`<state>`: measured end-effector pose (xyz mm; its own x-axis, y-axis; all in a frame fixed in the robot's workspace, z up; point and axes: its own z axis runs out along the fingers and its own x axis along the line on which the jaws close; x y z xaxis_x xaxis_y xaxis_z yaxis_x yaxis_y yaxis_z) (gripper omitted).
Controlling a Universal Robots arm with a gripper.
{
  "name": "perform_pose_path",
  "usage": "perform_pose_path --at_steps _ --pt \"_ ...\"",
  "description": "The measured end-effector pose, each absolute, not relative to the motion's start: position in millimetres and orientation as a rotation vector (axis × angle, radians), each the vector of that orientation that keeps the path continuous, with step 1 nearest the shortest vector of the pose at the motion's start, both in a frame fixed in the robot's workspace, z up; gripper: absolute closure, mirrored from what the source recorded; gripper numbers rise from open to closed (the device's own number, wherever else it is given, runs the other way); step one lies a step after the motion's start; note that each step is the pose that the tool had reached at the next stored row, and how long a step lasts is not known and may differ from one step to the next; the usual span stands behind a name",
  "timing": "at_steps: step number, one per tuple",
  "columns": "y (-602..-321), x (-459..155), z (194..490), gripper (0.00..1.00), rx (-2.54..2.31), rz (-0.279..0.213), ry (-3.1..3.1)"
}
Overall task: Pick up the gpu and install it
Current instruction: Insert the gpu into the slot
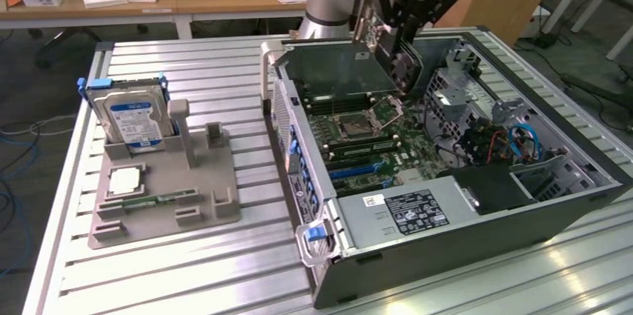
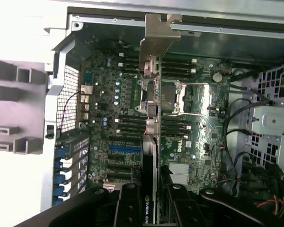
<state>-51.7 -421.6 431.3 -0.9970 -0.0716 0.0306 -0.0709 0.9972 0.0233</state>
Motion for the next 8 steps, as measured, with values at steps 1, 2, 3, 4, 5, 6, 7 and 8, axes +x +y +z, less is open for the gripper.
perform_pose_path --at_steps 1,2,3,4,5,6,7,8 --pt "-421.6 -51.7 431.3 0.74 0.140 -0.034 -3.107" --pt "-421.6 -51.7 431.3 0.74 0.168 -0.034 -3.105" --pt "-421.6 -51.6 431.2 0.74 0.196 -0.033 -3.103" --pt "-421.6 -51.7 431.2 0.74 0.226 -0.033 -3.101" --pt "-421.6 -51.7 431.2 0.74 0.254 -0.032 -3.099" --pt "-421.6 -51.6 431.2 0.74 0.282 -0.032 -3.096" --pt "-421.6 -51.6 431.1 0.74 0.309 -0.031 -3.093" --pt "-421.6 -51.6 431.1 0.74 0.336 -0.031 -3.090"
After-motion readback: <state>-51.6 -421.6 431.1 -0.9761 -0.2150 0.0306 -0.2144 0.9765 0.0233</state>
